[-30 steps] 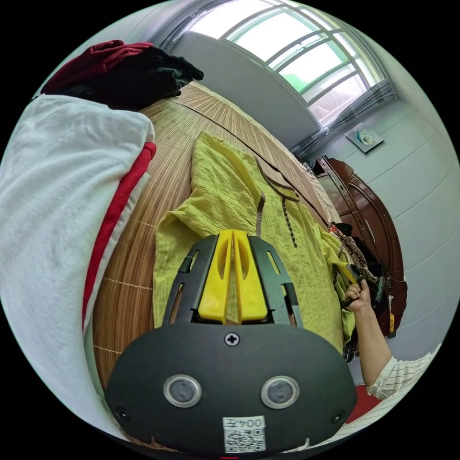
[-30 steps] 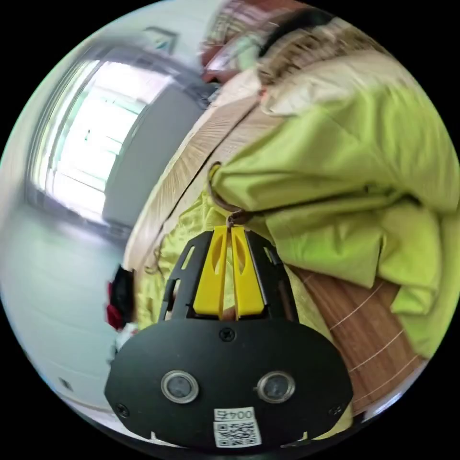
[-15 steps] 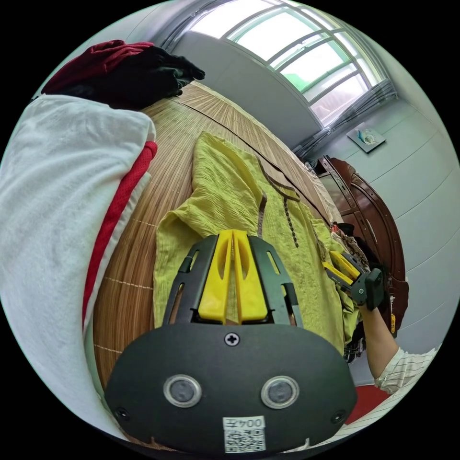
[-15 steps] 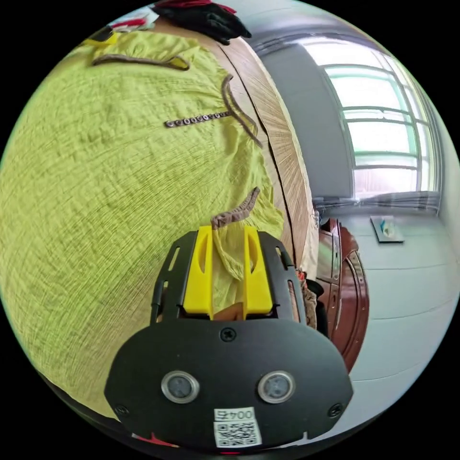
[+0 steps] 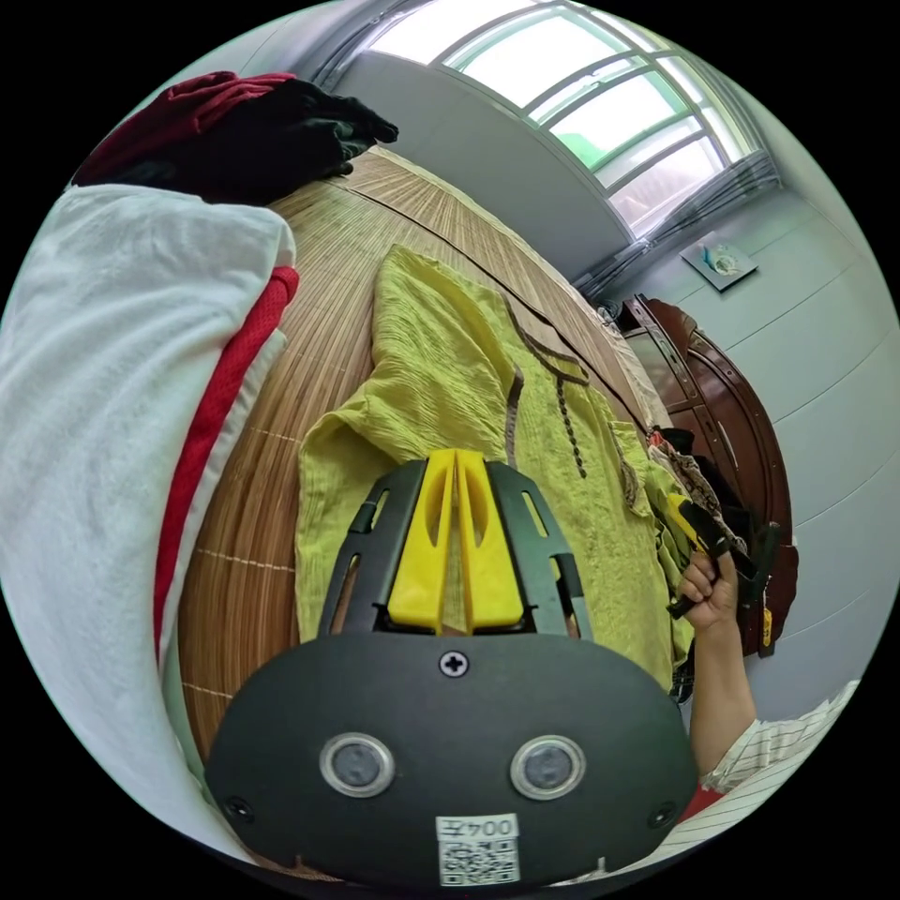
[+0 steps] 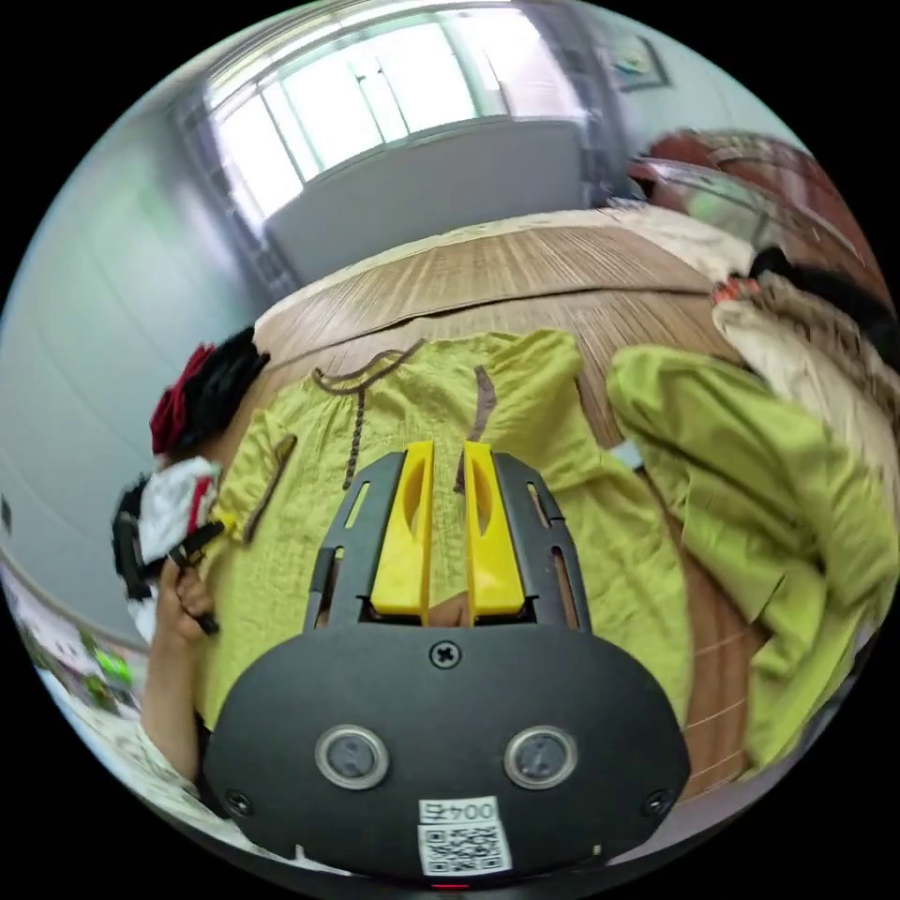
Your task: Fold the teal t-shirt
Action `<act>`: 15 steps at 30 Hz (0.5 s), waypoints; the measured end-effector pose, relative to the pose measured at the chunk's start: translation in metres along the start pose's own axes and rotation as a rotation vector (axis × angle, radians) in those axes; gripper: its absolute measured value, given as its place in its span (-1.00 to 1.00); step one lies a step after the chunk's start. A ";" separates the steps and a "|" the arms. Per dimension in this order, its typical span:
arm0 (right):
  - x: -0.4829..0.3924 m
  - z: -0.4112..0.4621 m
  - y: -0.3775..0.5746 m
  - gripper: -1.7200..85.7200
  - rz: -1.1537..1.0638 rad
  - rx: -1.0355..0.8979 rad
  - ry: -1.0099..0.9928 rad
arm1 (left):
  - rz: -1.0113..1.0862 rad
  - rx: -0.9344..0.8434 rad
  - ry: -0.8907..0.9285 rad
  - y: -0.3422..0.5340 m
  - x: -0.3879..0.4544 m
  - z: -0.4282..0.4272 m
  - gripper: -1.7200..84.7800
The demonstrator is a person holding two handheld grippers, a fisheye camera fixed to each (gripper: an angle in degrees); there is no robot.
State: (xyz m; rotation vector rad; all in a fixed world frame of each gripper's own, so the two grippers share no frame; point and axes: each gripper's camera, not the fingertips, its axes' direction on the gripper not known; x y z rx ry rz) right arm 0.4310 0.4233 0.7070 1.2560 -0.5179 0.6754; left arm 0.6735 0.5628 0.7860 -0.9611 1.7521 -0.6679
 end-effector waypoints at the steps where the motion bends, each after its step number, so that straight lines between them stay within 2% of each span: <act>1: 0.025 -0.003 0.009 -0.85 0.141 0.005 -0.065 | 0.016 0.012 0.007 0.006 -0.001 0.006 -0.96; 4: 0.070 -0.014 0.047 -0.92 0.394 -0.013 -0.219 | 0.077 0.037 0.002 0.020 0.005 0.021 -0.95; 7: 0.088 -0.019 0.068 -0.95 0.431 -0.053 -0.349 | 0.168 0.088 -0.024 0.040 0.031 0.033 -0.95; 9: 0.106 -0.017 0.071 -0.96 0.445 -0.050 -0.381 | 0.252 0.086 0.045 0.050 0.060 0.046 -0.95; 11: 0.129 -0.010 0.077 -0.97 0.477 -0.040 -0.374 | 0.390 -0.009 0.098 0.055 0.117 0.089 -0.94; 13: 0.162 -0.004 0.084 -0.98 0.660 -0.036 -0.579 | 0.528 -0.130 0.098 0.047 0.172 0.135 -0.93; 15: 0.169 -0.005 0.078 -0.98 0.692 -0.112 -0.647 | 0.648 -0.166 0.024 0.036 0.226 0.180 -0.90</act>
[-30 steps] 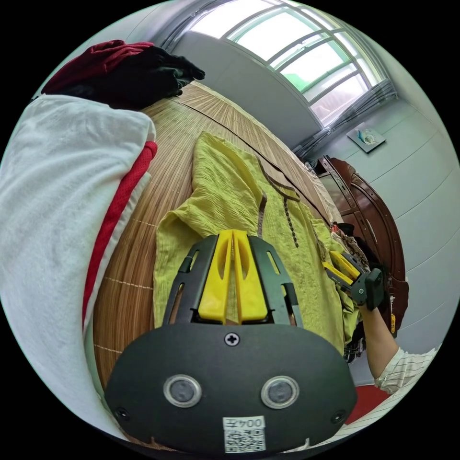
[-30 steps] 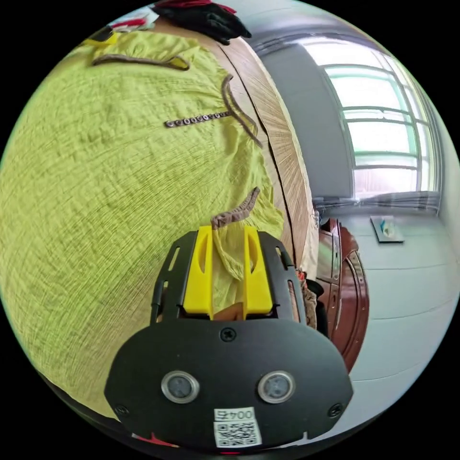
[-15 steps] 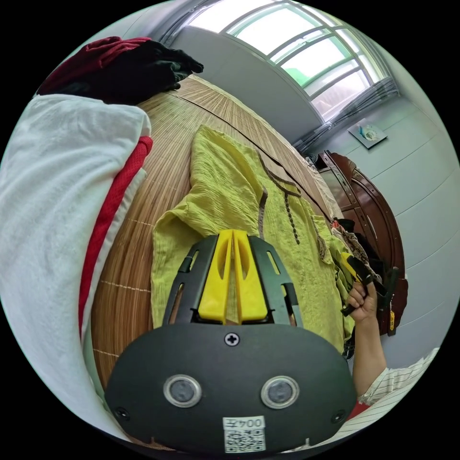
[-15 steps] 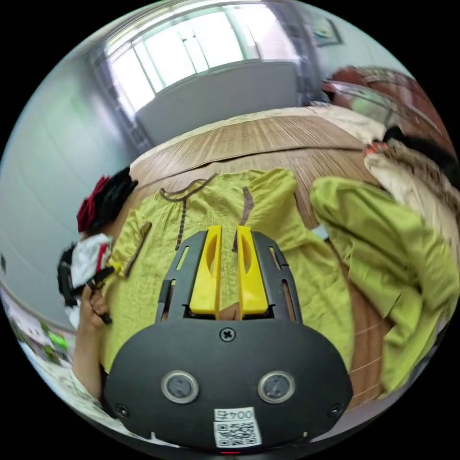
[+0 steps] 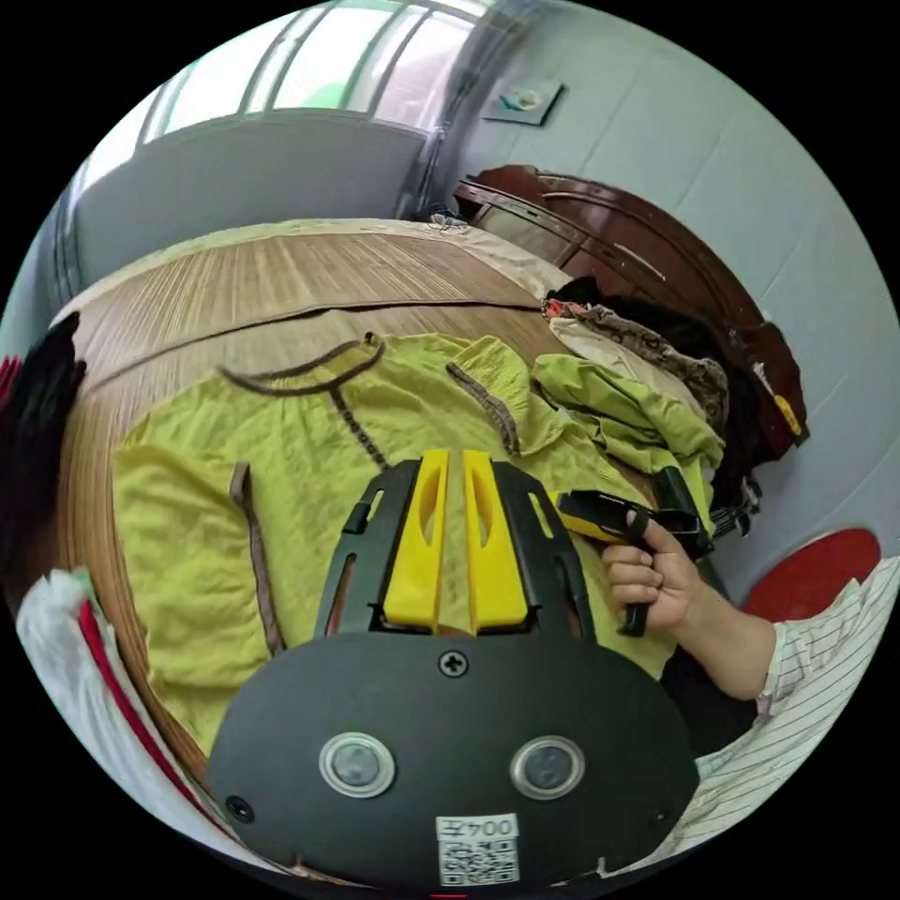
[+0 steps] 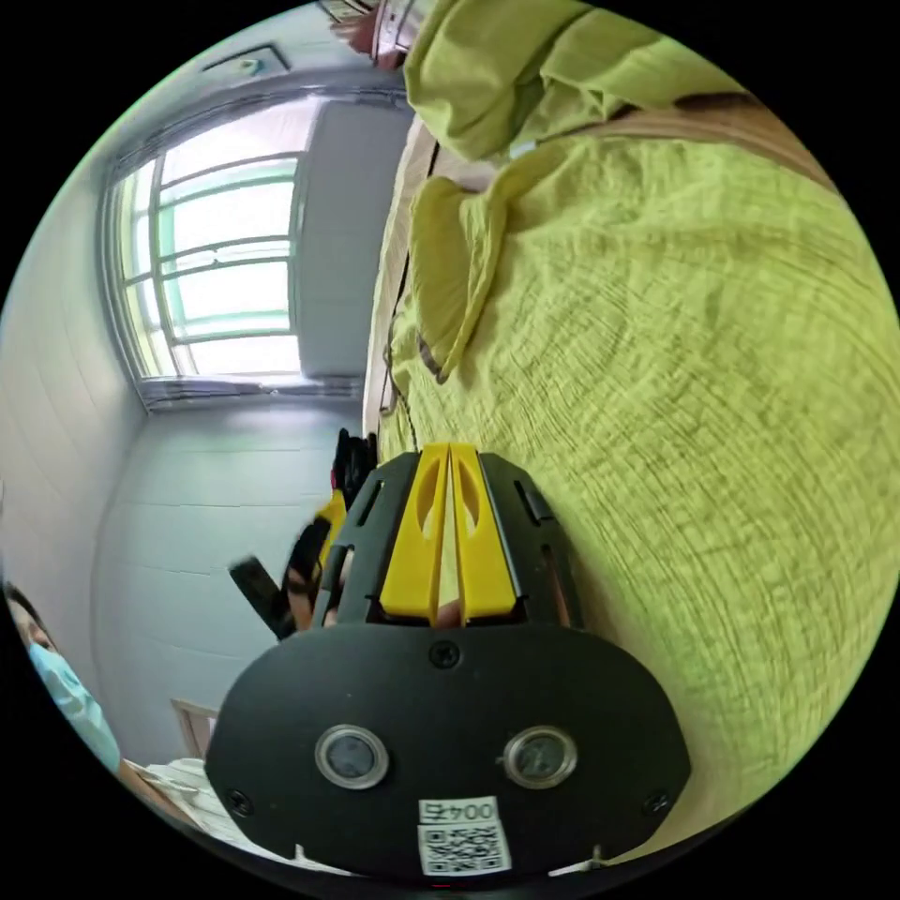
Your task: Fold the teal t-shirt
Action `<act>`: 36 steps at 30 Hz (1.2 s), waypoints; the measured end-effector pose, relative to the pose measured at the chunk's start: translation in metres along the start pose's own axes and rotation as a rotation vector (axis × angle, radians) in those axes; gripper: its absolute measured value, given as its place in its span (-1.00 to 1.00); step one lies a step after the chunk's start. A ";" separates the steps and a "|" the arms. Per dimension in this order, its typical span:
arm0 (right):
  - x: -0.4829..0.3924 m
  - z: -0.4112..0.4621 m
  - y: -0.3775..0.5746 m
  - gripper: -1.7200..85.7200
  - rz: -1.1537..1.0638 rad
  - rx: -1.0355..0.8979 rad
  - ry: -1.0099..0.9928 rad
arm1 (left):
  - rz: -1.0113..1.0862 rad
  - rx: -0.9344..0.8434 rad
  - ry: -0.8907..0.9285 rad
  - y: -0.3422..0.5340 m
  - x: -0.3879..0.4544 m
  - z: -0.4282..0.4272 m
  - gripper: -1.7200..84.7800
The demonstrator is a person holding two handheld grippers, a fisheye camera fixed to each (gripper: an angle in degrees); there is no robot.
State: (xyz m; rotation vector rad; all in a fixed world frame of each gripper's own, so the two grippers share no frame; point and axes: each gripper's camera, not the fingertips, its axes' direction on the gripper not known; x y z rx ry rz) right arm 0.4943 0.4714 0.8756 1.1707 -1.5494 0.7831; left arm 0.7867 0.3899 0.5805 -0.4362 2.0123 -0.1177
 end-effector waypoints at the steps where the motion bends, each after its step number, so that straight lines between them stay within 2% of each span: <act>1: -0.008 -0.006 -0.004 -0.98 -0.023 -0.045 0.028 | 0.059 -0.020 -0.035 -0.029 0.016 0.028 -0.88; 4: -0.030 -0.034 -0.011 -0.98 -0.127 -0.042 0.042 | 0.165 -0.130 0.006 -0.099 0.041 0.115 -0.83; 8: -0.034 -0.062 -0.026 -0.98 -0.120 0.004 0.049 | 0.263 -0.299 -0.141 -0.144 0.054 0.241 -0.83; 11: -0.034 -0.075 -0.036 -0.98 -0.095 -0.007 0.049 | 0.202 -0.302 -0.125 -0.152 0.035 0.292 -0.84; 14: -0.042 -0.086 -0.045 -0.98 -0.109 -0.004 0.047 | 0.143 -0.274 0.000 -0.151 0.013 0.322 -0.82; 29: -0.055 -0.134 -0.070 -0.98 -0.072 0.039 0.029 | 0.203 -0.343 0.020 -0.127 -0.015 0.450 -0.82; 36: -0.047 -0.166 -0.089 -0.98 -0.002 0.171 0.125 | 0.151 -0.337 0.044 -0.127 -0.034 0.467 -0.92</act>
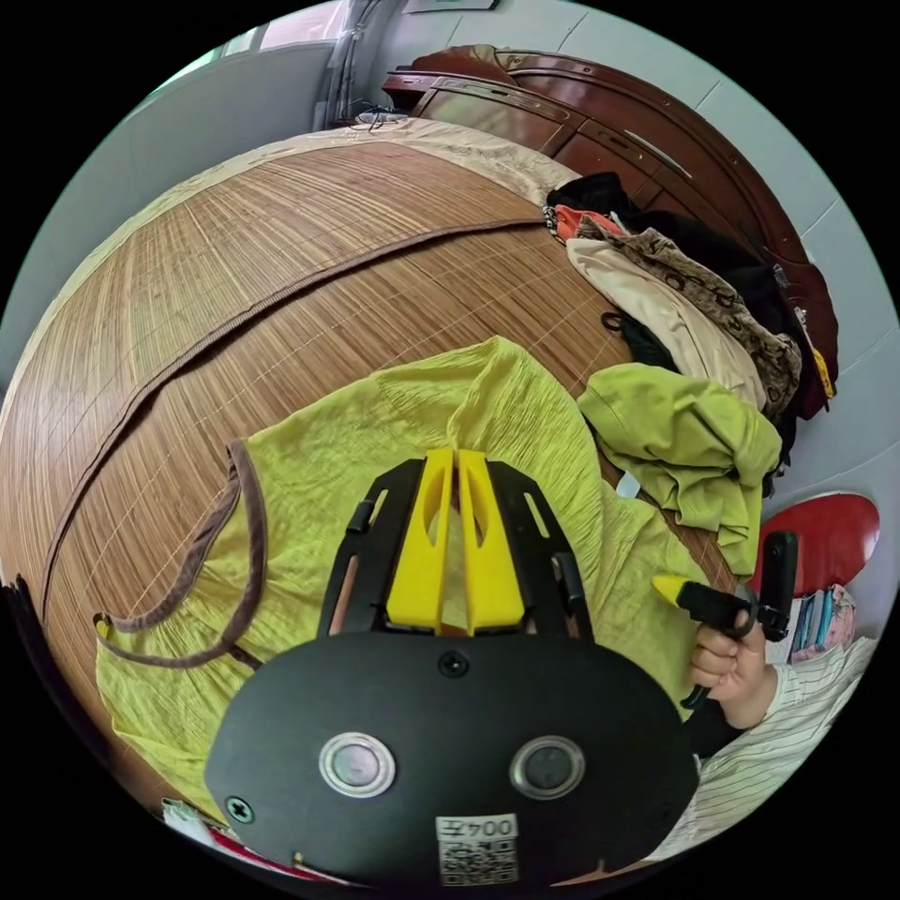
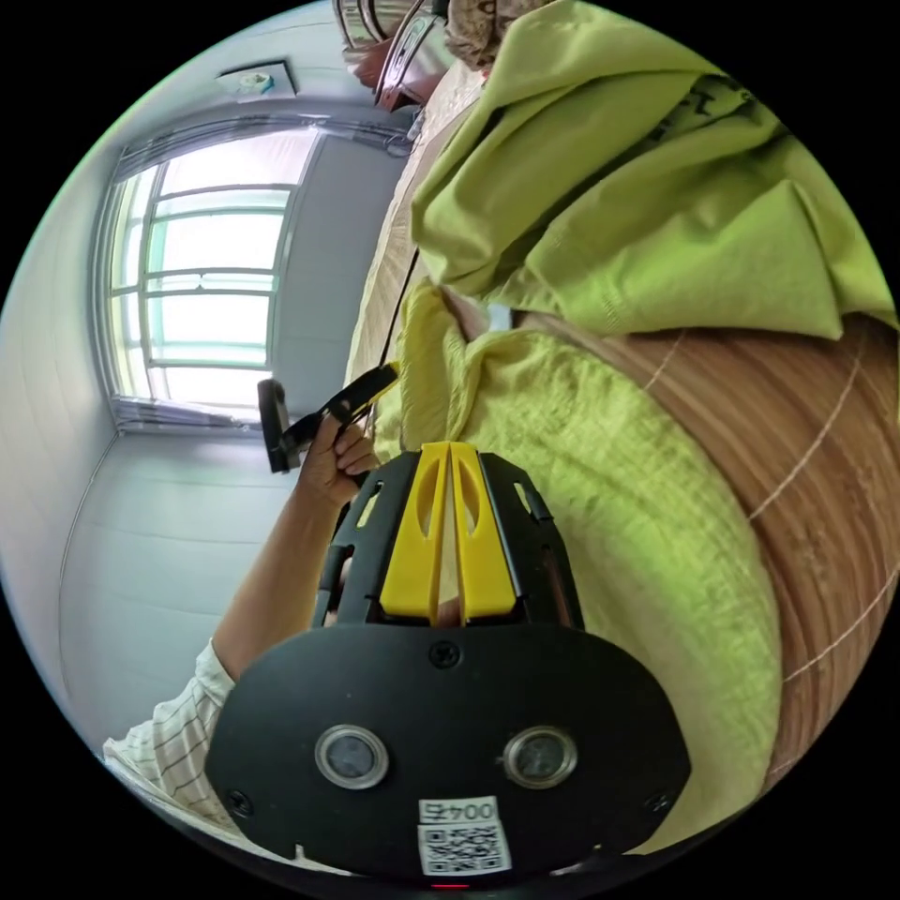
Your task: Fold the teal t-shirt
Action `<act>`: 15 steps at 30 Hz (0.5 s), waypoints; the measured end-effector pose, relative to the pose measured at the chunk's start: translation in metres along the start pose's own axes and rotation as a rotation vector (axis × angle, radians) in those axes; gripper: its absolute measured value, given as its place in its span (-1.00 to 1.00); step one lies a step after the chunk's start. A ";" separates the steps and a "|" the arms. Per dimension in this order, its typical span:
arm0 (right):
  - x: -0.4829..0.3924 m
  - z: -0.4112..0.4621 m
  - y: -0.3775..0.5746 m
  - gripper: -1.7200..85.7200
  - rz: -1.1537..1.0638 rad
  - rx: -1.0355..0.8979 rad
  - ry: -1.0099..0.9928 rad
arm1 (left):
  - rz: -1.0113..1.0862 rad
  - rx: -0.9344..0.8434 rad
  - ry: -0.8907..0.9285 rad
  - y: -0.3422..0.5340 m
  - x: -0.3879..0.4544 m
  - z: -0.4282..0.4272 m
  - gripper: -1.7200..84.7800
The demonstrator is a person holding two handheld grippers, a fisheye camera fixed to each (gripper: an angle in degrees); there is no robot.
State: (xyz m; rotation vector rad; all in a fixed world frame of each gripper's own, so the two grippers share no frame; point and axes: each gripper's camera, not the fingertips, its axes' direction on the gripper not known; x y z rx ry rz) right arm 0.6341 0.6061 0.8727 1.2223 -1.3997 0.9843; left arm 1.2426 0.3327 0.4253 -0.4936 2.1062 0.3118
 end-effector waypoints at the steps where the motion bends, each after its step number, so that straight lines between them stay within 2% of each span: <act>1: 0.003 -0.005 -0.004 -0.98 0.015 0.028 0.026 | -0.012 -0.003 -0.001 0.000 -0.003 -0.002 -0.93; 7: 0.013 -0.017 -0.019 -0.98 0.084 0.104 0.158 | -0.092 0.003 -0.019 0.007 -0.030 -0.025 -0.94; 15: 0.013 -0.016 -0.024 -0.98 0.084 0.159 0.185 | -0.267 0.007 0.047 0.039 -0.104 -0.037 -0.95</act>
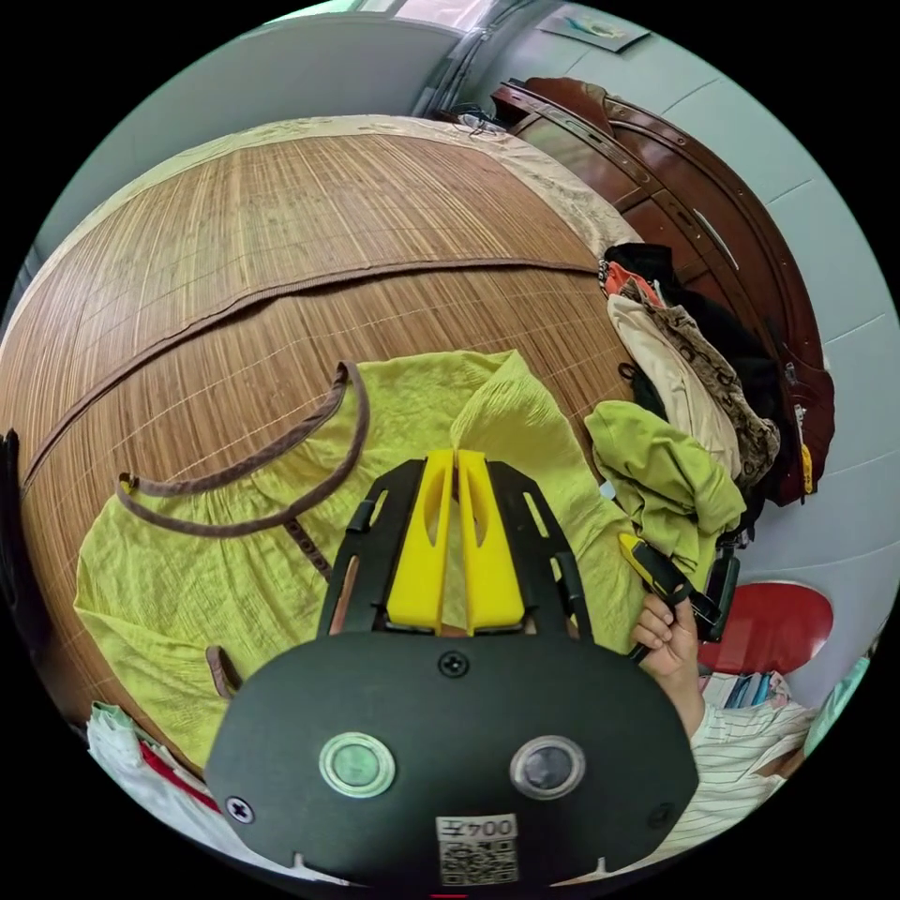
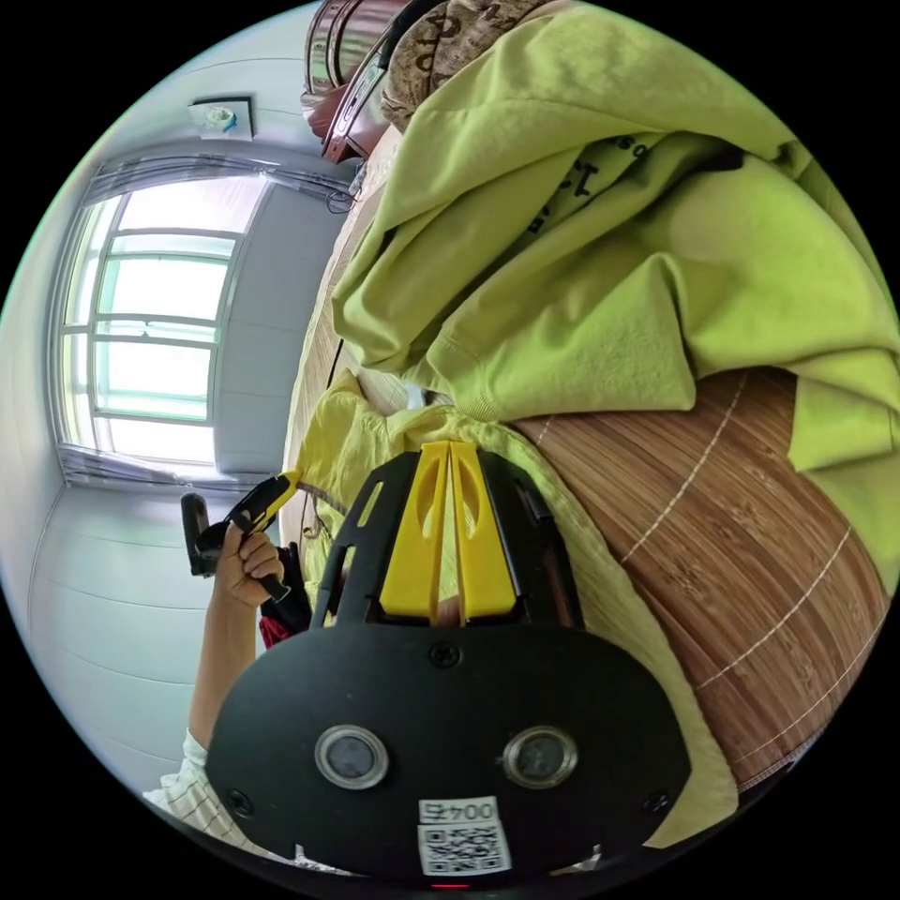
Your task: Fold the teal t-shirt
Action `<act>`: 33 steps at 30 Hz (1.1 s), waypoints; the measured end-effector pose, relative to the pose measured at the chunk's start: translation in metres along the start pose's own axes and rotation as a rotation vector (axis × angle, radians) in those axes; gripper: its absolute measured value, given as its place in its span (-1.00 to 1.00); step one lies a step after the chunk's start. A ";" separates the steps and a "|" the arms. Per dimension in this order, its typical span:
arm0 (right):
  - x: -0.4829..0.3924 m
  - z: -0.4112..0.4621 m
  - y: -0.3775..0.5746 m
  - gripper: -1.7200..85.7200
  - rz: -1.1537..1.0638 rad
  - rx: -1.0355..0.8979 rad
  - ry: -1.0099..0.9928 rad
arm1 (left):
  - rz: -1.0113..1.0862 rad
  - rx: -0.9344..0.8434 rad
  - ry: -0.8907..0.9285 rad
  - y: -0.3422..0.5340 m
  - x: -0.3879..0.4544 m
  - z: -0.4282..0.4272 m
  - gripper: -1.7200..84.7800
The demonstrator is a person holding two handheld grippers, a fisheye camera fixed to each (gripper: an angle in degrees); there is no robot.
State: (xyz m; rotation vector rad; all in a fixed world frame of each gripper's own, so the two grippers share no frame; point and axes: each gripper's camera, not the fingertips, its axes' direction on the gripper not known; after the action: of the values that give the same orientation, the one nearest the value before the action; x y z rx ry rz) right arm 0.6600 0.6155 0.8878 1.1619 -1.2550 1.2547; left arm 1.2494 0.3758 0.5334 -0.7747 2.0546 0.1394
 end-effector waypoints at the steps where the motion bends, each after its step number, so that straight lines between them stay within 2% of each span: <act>1: -0.001 0.001 0.001 -0.98 -0.001 0.005 0.001 | -0.019 -0.016 -0.001 0.003 -0.011 0.003 -0.95; 8: -0.007 0.007 0.009 -0.98 -0.011 0.023 0.019 | -0.098 -0.095 -0.009 0.015 -0.053 0.034 -0.94; 13: -0.009 0.015 0.016 -0.98 -0.028 -0.048 -0.030 | -0.097 0.014 -0.032 0.019 -0.061 0.009 -0.93; 17: -0.016 0.010 0.026 -0.98 -0.060 -0.008 -0.017 | -0.145 0.066 -0.035 0.025 -0.073 -0.013 -0.92; 22: -0.014 0.009 0.035 -0.98 -0.043 0.000 0.009 | -0.145 0.031 0.022 0.035 -0.079 -0.010 -0.92; 25: -0.020 0.002 0.048 -0.98 -0.074 0.056 -0.008 | -0.045 0.040 0.076 0.043 -0.058 -0.004 -0.93; 28: -0.044 0.003 0.060 -0.98 -0.208 0.051 -0.050 | 0.034 -0.052 0.105 0.057 -0.030 0.023 -0.94; 33: -0.041 0.014 0.071 -0.98 -0.196 0.008 -0.048 | 0.095 -0.141 0.148 0.086 0.002 0.046 -0.94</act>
State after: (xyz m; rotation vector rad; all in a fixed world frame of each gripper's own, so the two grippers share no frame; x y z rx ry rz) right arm 0.5920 0.6022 0.8427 1.2939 -1.1421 1.0932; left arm 1.2329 0.4609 0.4889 -0.7927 2.2414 0.2908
